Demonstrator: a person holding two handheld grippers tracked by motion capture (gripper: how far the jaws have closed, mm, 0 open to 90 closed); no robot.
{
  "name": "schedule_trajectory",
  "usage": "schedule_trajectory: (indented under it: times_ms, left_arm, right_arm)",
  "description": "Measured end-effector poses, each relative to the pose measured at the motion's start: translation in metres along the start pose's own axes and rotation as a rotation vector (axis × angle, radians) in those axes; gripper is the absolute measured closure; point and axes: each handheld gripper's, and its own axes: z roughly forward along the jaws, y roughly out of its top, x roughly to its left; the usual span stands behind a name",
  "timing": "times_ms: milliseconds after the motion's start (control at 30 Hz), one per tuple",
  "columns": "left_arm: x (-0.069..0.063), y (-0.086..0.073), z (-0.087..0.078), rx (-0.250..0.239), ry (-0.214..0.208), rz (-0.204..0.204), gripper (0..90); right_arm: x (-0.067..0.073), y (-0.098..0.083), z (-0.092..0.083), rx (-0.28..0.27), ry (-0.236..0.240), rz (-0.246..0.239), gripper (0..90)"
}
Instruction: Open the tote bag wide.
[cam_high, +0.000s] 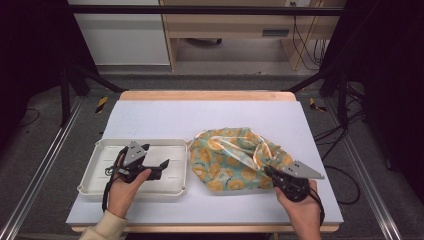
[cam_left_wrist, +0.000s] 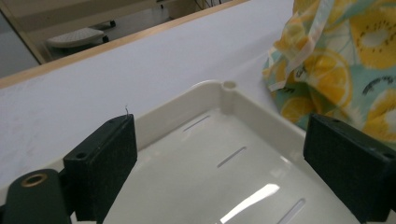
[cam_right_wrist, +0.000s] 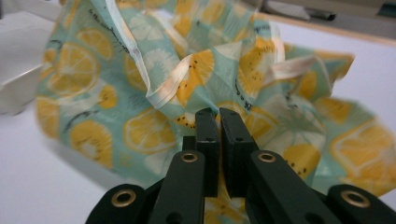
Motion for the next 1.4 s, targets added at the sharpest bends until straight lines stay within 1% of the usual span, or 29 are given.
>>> schedule_trajectory:
  times_ms: [33,100,167,200,233,267,333,400,467,500,567,600,633,667,700,733,800,833,867,900,933,967,1000,1033,1100,1233,1267,1367,1400]
  left_arm:
    - [-0.004,0.003,-0.001,-0.006,-0.007,0.011,10.1]
    - [-0.011,0.010,-0.002,-0.019,-0.019,0.037,10.3]
    - [-0.019,0.018,-0.001,-0.033,-0.050,0.041,11.1]
    - [-0.019,0.018,-0.001,-0.033,-0.050,0.041,11.5]
    - [-0.025,0.027,0.000,-0.046,-0.079,0.055,12.0]
    - [-0.029,0.032,0.001,-0.053,-0.098,0.065,12.3]
    - [-0.037,0.045,0.004,-0.055,-0.129,0.105,12.3]
    - [-0.044,0.056,0.011,-0.057,-0.176,0.136,11.7]
    - [-0.053,0.066,0.022,-0.052,-0.237,0.152,10.8]
    - [-0.056,0.068,0.026,-0.048,-0.251,0.166,10.7]
    - [-0.066,0.070,0.038,-0.037,-0.264,0.218,10.3]
    - [-0.066,0.070,0.038,-0.037,-0.264,0.218,10.6]
    - [-0.073,0.067,0.050,0.005,-0.285,0.226,11.5]
    - [-0.076,0.063,0.053,0.016,-0.275,0.221,14.6]
    - [-0.080,0.058,0.056,0.026,-0.264,0.216,22.4]
    - [-0.085,0.053,0.056,0.056,-0.260,0.210,31.0]
    - [-0.088,0.050,0.055,0.057,-0.247,0.202,46.2]
    - [-0.092,0.042,0.051,0.055,-0.243,0.179,53.5]
    - [-0.092,0.042,0.051,0.055,-0.243,0.179,58.5]
    - [-0.094,0.036,0.047,0.052,-0.246,0.169,65.7]
    - [-0.094,0.036,0.047,0.052,-0.246,0.169,69.5]
    - [-0.097,0.031,0.045,0.058,-0.248,0.184,72.0]
    - [-0.099,0.030,0.044,0.058,-0.247,0.199,74.1]
    - [-0.100,0.029,0.043,0.060,-0.251,0.206,75.2]
    - [-0.102,0.029,0.042,0.055,-0.249,0.212,77.2]
    - [-0.103,0.029,0.042,0.055,-0.255,0.220,80.9]
    - [-0.103,0.029,0.042,0.056,-0.256,0.223,81.9]
    - [-0.102,0.029,0.043,0.066,-0.260,0.230,84.2]
    - [-0.102,0.029,0.042,0.067,-0.261,0.231,84.9]
  right_arm:
    - [0.002,-0.006,-0.003,0.008,0.011,0.003,87.3]
    - [0.006,-0.014,-0.007,0.017,0.011,-0.002,87.7]
    - [0.008,-0.020,-0.008,0.038,0.016,-0.007,88.1]
    - [0.008,-0.020,-0.008,0.038,0.016,-0.007,88.1]
    - [0.009,-0.023,-0.008,0.063,0.009,-0.022,88.4]
    - [0.009,-0.024,-0.007,0.071,0.010,-0.025,88.5]
    - [0.009,-0.025,-0.006,0.080,0.010,-0.016,88.6]
    - [0.009,-0.027,-0.006,0.088,0.009,-0.018,88.6]
    - [0.008,-0.028,-0.006,0.093,0.007,-0.014,88.8]
    - [0.008,-0.029,-0.006,0.096,0.001,-0.016,88.9]
    - [0.007,-0.030,-0.006,0.103,-0.004,-0.018,89.1]
    - [0.007,-0.030,-0.006,0.105,-0.009,-0.019,89.1]
    - [0.006,-0.031,-0.007,0.109,-0.013,-0.016,89.1]
    - [0.006,-0.031,-0.007,0.113,-0.018,-0.011,89.1]
    - [0.005,-0.032,-0.008,0.114,-0.026,-0.012,89.0]
    - [0.004,-0.033,-0.008,0.117,-0.033,-0.006,88.8]
    - [0.002,-0.034,-0.008,0.119,-0.039,-0.009,88.1]
    - [0.002,-0.034,-0.007,0.120,-0.040,-0.005,87.0]
    - [0.001,-0.034,-0.007,0.118,-0.040,-0.003,84.7]
    - [0.001,-0.034,-0.008,0.118,-0.045,0.010,80.0]
    - [0.001,-0.034,-0.008,0.118,-0.045,0.010,80.0]
    - [0.001,-0.031,-0.008,0.098,-0.059,0.006,66.3]
    - [0.001,-0.028,-0.009,0.089,-0.058,0.005,57.5]
    - [0.001,-0.025,-0.011,0.083,-0.062,-0.001,50.2]
    - [0.003,-0.016,-0.014,0.074,-0.080,-0.024,40.1]
    - [0.002,0.008,-0.022,0.052,-0.069,-0.026,27.8]
    - [0.002,0.015,-0.022,0.058,-0.057,-0.022,27.2]
    - [0.000,0.038,-0.014,0.090,-0.053,-0.055,21.2]
    - [0.000,0.046,-0.011,0.102,-0.039,-0.062,20.5]
